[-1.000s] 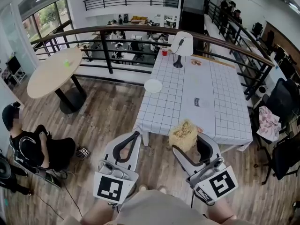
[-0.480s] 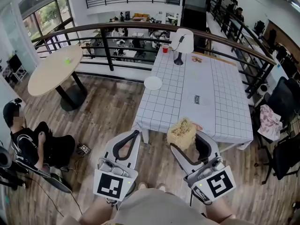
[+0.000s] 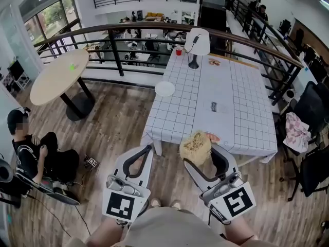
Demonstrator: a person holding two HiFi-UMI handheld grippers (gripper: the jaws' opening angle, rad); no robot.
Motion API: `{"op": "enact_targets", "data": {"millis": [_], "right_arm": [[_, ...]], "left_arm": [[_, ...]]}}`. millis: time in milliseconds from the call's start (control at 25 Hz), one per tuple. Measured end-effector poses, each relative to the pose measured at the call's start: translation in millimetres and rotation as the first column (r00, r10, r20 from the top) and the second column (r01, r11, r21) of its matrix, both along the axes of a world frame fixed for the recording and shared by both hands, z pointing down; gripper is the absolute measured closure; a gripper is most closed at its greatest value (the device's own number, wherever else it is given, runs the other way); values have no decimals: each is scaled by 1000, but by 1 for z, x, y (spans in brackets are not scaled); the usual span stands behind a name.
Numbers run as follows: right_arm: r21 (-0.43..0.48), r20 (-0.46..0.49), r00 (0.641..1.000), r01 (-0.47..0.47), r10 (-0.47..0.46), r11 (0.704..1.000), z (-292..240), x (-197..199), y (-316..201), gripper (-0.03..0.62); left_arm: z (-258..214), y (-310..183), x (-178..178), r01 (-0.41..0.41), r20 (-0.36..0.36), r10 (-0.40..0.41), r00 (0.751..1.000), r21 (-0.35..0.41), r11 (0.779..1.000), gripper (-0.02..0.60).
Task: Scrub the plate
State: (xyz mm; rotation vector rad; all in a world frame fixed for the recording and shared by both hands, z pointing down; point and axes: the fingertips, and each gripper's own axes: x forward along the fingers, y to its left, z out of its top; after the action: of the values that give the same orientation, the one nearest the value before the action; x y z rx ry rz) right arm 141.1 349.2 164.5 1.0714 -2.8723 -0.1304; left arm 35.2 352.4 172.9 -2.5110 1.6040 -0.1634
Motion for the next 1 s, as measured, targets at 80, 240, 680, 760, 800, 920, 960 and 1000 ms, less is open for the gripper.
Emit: {"op": "enact_targets", "data": {"millis": [80,240,680,760,800,920,960,1000], "right_arm": [[-7,-2,1000,7,-7,1000,3,4,0,330],[-6,-8,1000,17,-17,1000,6,10,1,330],[20,-3,998,61,-61,998,2,26,9,330],[21,3,997,72,-72,997,1,28,11,330],[22,6,997,78,-78,997,1,28,12,330],[28,0,996,90,-90,996,2,28,12,330],[28,-1,996,94,-94,995,3,28,13,330],[28,0,995,97,-98,995,4,27,13,330]], "left_arm": [[0,0,4,5,-2,-5,1000,0,1000,569],[0,1,10,21,9,-21,1000,0,1000,569],[-5,11,19,69,7,-69,998,14,998,569],[-7,12,23,68,13,-69,998,21,997,569],[-8,13,24,70,17,-70,997,24,997,569],[-9,16,26,79,20,-80,997,26,997,569],[-8,17,26,83,19,-83,996,26,996,569],[-7,18,25,87,17,-87,996,25,996,569]]}}
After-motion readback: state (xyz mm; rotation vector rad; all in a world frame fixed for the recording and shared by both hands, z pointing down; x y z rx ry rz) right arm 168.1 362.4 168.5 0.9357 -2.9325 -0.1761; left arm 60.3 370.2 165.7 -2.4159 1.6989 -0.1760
